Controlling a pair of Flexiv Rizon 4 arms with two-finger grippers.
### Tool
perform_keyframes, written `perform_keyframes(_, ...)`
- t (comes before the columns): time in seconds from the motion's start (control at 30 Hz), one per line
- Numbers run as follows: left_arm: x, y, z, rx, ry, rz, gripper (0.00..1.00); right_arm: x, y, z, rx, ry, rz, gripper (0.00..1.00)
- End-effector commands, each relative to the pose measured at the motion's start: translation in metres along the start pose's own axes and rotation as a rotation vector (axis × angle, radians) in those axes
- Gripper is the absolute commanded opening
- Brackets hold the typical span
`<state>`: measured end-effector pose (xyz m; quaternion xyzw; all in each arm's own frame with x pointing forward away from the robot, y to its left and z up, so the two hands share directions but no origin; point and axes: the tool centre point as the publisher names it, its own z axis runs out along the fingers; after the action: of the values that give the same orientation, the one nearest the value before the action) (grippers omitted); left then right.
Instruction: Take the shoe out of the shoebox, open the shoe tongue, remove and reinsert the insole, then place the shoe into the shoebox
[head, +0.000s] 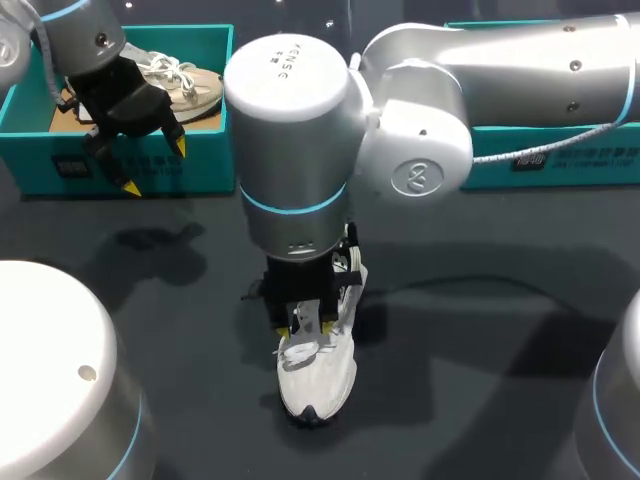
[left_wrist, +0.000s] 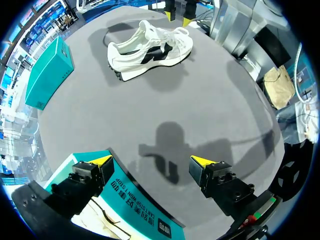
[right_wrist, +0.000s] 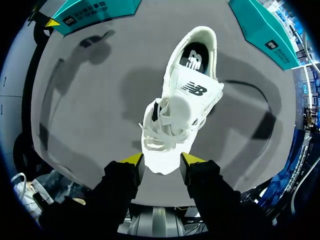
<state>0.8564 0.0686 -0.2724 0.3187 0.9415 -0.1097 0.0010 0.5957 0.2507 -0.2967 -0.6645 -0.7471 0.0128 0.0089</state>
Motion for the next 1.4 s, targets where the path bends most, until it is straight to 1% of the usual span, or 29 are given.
perform_keyframes(0.03, 0.000, 0.000, 0.000, -0.003, 0.002, 0.000, 1.00, 0.008, 0.000, 0.004, -0.031, -0.041, 0.541, 0.43)
perform_keyframes(0.33, 0.000, 0.000, 0.000, -0.003, 0.002, 0.000, 1.00, -0.017, 0.031, 0.011, -0.054, -0.044, 0.562, 0.39)
perform_keyframes(0.53, 0.000, 0.000, 0.000, -0.003, 0.002, 0.000, 1.00, -0.034, 0.050, 0.020, -0.045, -0.046, 0.582, 0.27)
perform_keyframes(0.6, 0.000, 0.000, 0.000, -0.003, 0.002, 0.000, 1.00, -0.038, 0.058, 0.025, -0.038, -0.041, 0.574, 0.25)
perform_keyframes(0.83, 0.000, 0.000, 0.000, -0.003, 0.002, 0.000, 1.00, -0.046, 0.085, 0.053, 0.009, 0.021, 0.536, 0.25)
perform_keyframes(0.9, 0.000, 0.000, 0.000, -0.003, 0.002, 0.000, 1.00, -0.047, 0.088, 0.057, 0.020, 0.039, 0.531, 0.25)
perform_keyframes(0.97, 0.000, 0.000, 0.000, -0.003, 0.002, 0.000, 1.00, -0.047, 0.089, 0.056, 0.021, 0.041, 0.531, 0.25)
perform_keyframes(1.1, 0.000, 0.000, 0.000, -0.003, 0.002, 0.000, 1.00, -0.043, 0.086, 0.039, -0.012, -0.003, 0.521, 0.25)
perform_keyframes(1.23, 0.000, 0.000, 0.000, -0.003, 0.002, 0.000, 1.00, -0.039, 0.086, 0.027, -0.045, -0.038, 0.501, 0.27)
perform_keyframes(1.3, 0.000, 0.000, 0.000, -0.003, 0.002, 0.000, 1.00, -0.038, 0.088, 0.026, -0.050, -0.047, 0.493, 0.27)
perform_keyframes(1.4, 0.000, 0.000, 0.000, -0.003, 0.002, 0.000, 1.00, -0.042, 0.095, 0.037, -0.032, -0.025, 0.478, 0.27)
